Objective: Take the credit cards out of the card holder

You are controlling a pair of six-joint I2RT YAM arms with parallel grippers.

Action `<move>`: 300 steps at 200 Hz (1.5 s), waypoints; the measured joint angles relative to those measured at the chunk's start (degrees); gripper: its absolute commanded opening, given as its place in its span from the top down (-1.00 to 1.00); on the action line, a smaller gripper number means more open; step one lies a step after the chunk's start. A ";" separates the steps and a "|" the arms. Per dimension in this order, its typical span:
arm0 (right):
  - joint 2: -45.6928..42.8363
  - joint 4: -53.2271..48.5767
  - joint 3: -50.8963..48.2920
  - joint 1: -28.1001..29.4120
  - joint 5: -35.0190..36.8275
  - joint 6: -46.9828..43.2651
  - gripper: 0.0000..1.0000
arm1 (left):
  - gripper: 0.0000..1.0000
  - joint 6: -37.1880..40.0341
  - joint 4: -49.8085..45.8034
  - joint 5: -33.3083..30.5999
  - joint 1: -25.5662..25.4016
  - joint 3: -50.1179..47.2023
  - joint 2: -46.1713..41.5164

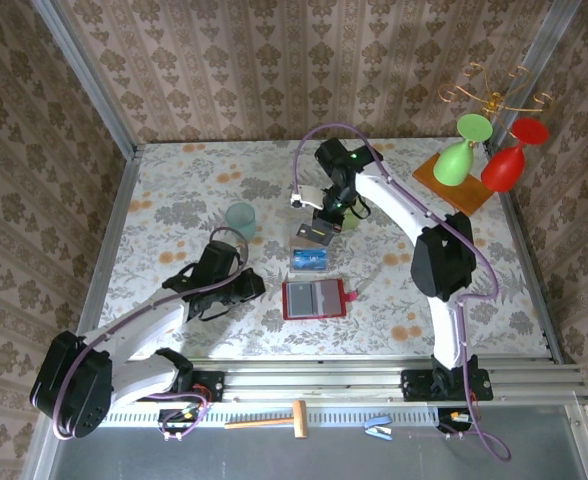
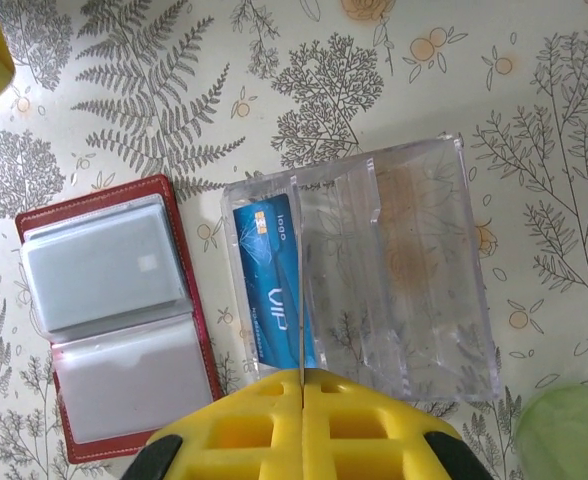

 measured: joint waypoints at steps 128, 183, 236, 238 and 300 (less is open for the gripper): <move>13.29 -9.55 13.57 0.17 -1.42 -5.90 1.00 | 0.75 -0.24 -2.10 -0.55 1.92 -1.66 -1.66; 15.37 -10.08 13.64 0.48 -2.82 -6.73 1.00 | 0.75 -0.44 -3.61 -0.63 2.14 -1.66 -1.66; 17.53 -10.60 14.45 0.57 -4.35 -6.82 0.91 | 0.75 -1.03 -4.33 -0.66 2.14 -1.66 -2.38; 17.59 -10.60 14.49 0.59 -4.39 -6.82 0.90 | 0.75 -1.05 -4.35 -0.68 2.14 -1.66 -2.38; 17.81 -11.06 14.73 0.59 -4.66 -6.69 0.64 | 0.75 -1.29 -4.59 -0.90 2.14 -1.66 -2.91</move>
